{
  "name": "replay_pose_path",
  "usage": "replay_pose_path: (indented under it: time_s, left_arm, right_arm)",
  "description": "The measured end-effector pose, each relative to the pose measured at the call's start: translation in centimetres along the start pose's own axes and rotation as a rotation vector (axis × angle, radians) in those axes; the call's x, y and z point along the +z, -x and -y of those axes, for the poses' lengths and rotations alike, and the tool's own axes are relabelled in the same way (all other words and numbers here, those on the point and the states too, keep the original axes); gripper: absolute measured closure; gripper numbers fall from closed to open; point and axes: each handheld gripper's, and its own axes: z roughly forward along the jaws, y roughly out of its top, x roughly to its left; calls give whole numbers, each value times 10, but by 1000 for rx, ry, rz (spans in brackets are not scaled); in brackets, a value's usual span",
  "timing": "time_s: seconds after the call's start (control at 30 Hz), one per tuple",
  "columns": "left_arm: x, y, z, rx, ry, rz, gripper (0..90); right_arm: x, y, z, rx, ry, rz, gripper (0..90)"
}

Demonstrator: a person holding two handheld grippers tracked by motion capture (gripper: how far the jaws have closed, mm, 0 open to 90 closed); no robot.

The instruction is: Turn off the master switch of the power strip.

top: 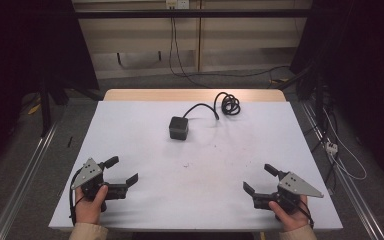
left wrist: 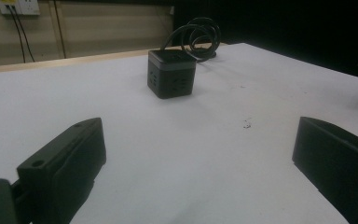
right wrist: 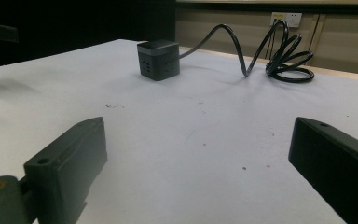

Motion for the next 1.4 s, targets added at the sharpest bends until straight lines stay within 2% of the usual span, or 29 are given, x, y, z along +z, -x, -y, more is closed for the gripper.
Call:
replay_pose_path:
  time_s: [0.27,0.53,0.9,1.4]
  left_arm:
    - [0,0,-3,-13,19,5,22]
    - [13,3,-10,-21,20,18,22]
    - [30,3,-17,-44,13,-9,22]
    - [49,6,-23,-18,-26,1,24]
  right_arm:
    - [0,0,-1,1,2,-3,39]
    - [-3,2,0,9,7,6,39]
    - [-6,5,1,12,8,15,39]
    - [-6,5,1,10,6,12,40]
